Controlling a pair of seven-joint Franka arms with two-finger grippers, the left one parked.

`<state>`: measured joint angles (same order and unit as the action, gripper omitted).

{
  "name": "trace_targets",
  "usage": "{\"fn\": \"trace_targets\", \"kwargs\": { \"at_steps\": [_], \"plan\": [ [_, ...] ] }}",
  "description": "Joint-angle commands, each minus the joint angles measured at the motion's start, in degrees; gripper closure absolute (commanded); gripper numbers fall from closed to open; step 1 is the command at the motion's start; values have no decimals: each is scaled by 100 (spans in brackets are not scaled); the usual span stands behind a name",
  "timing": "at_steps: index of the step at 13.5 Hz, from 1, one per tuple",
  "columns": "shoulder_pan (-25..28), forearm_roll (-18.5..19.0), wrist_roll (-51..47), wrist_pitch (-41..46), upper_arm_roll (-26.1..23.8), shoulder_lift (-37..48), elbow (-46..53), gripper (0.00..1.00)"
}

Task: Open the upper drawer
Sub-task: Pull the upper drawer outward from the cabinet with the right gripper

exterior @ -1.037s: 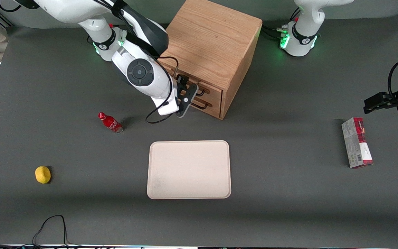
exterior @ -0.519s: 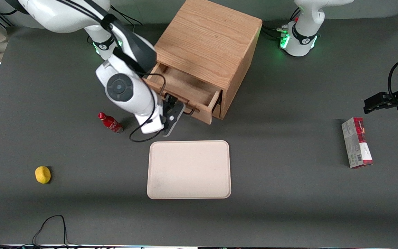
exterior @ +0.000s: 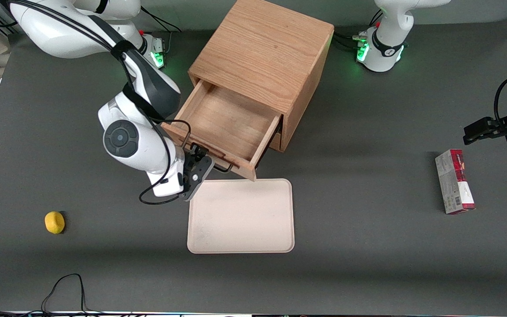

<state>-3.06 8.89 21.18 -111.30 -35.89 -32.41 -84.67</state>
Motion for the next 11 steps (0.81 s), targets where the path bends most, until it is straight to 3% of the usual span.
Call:
{"fn": "trace_targets", "kwargs": {
  "at_steps": [1,6,11],
  "plan": [
    [43,139,115,161,143,-247,468,0],
    [34,640,114,161,143,-292,811,0],
    [-54,649,80,161,170,-21,1023,0]
  ]
}}
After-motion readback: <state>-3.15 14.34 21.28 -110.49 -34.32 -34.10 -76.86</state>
